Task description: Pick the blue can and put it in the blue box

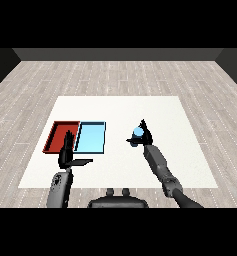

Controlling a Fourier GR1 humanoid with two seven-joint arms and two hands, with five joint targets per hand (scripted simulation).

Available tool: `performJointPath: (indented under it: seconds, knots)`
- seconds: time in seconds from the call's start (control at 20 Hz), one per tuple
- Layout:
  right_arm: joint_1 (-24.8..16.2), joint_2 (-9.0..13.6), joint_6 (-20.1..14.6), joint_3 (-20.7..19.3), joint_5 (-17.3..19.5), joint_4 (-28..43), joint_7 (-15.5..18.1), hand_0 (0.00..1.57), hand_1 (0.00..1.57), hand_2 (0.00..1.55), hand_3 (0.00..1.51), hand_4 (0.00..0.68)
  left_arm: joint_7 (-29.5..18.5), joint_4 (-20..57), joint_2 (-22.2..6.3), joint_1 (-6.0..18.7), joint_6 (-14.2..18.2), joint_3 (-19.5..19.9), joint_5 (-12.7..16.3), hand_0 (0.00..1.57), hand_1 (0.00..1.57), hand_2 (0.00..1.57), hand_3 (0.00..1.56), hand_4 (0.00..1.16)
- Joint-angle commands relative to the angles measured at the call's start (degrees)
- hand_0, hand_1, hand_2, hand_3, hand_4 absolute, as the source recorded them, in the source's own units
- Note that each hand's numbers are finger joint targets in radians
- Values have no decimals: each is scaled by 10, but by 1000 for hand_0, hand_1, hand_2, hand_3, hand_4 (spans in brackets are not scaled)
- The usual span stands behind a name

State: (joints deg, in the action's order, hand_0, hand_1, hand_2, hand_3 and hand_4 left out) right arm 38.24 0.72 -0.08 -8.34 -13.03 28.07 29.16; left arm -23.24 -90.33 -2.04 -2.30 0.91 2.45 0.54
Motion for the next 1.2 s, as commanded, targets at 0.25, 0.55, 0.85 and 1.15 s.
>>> performJointPath:
  seconds: [0.25,0.55,0.85,1.15]
  knots:
    - [-5,5,-93,16,22,-1,-41,1466,1466,1466,1446,536,0,-3,8,0,1,-14,-6,0,0,0,0,0]
    - [21,23,-69,-1,15,-37,-4,1456,1456,1449,1419,523,-2,-32,-2,-27,-3,-11,-8,0,0,0,0,0]
    - [22,-7,-126,56,37,29,-4,1467,1467,1474,1360,470,4,-6,9,-6,-3,-23,-14,0,0,0,0,0]
    - [-3,-7,-173,141,-9,97,3,1459,1459,1480,1354,518,7,6,9,-1,-18,-30,-9,0,0,0,0,0]
